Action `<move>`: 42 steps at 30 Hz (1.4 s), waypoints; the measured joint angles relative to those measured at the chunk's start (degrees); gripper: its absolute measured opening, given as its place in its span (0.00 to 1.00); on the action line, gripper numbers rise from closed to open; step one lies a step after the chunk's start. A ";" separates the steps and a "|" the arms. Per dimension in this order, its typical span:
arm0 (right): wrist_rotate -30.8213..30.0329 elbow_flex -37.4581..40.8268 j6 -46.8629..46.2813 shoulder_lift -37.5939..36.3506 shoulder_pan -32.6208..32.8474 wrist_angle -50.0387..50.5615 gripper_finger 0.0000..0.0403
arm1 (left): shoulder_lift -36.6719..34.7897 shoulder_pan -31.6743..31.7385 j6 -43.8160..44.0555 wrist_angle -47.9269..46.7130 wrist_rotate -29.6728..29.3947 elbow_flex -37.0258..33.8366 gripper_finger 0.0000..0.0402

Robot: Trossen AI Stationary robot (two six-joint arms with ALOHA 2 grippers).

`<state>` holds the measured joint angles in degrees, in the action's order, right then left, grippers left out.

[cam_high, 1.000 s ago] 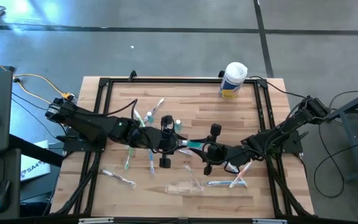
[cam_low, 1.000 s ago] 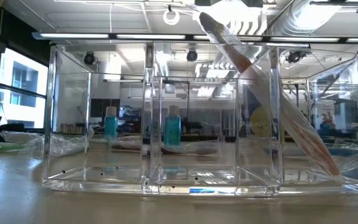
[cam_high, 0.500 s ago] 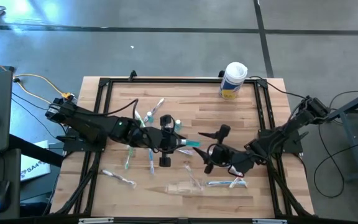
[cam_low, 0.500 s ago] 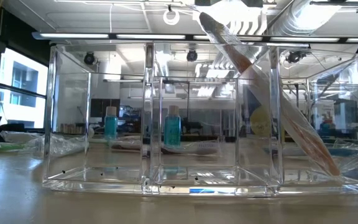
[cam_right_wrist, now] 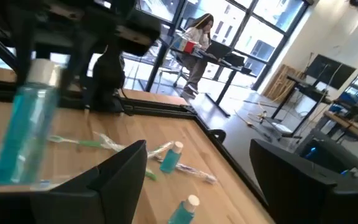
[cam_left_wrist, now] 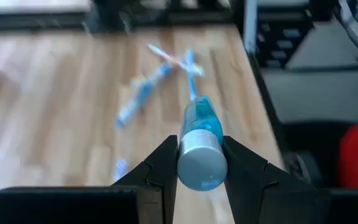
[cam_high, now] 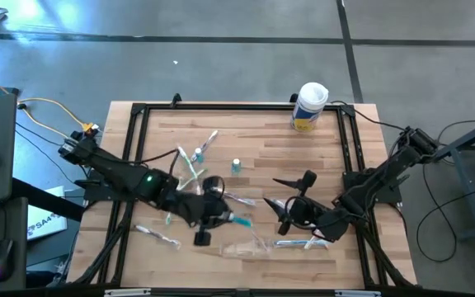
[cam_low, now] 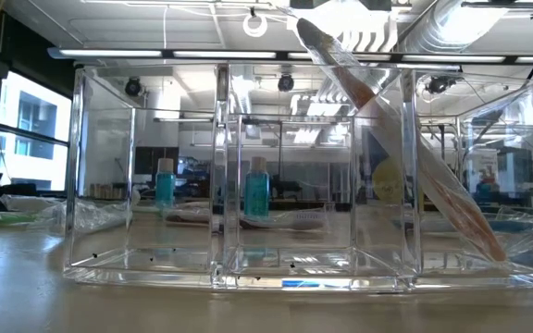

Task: Pick & Place toothbrushing station
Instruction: Put the mouthwash into the transparent organizer

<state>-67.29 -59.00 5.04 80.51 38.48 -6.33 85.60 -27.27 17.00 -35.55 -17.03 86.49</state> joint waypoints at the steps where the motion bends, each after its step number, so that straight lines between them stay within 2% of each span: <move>1: -0.02 0.00 -0.50 0.00 0.00 0.15 0.68 | 0.02 -1.04 1.30 -1.83 0.08 0.92 0.23; 9: -0.11 0.00 -1.81 0.00 -0.09 0.59 0.68 | 0.59 -7.10 8.51 -5.27 0.04 5.86 0.23; 17: 0.09 0.00 -5.15 0.00 0.17 3.08 0.68 | 2.57 -4.75 13.83 -8.86 0.13 5.86 0.23; 21: 0.11 0.00 -6.58 0.00 0.28 3.89 0.68 | 5.10 -4.26 13.17 -8.07 3.04 5.93 0.23; 32: 0.25 0.00 -7.04 0.00 0.50 6.19 0.68 | 13.82 -3.01 6.43 -9.76 7.53 13.47 0.23; 36: -0.19 0.00 -9.46 0.00 0.59 6.53 0.68 | 16.40 -1.06 5.50 -10.10 11.59 13.95 0.23; 42: -0.33 0.00 -10.69 0.00 1.17 8.36 0.68 | 19.00 1.32 4.19 -11.39 13.86 14.02 0.23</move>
<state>-67.61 -59.00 -5.66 80.51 39.65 2.04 104.60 -25.95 21.20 -46.94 -3.18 100.51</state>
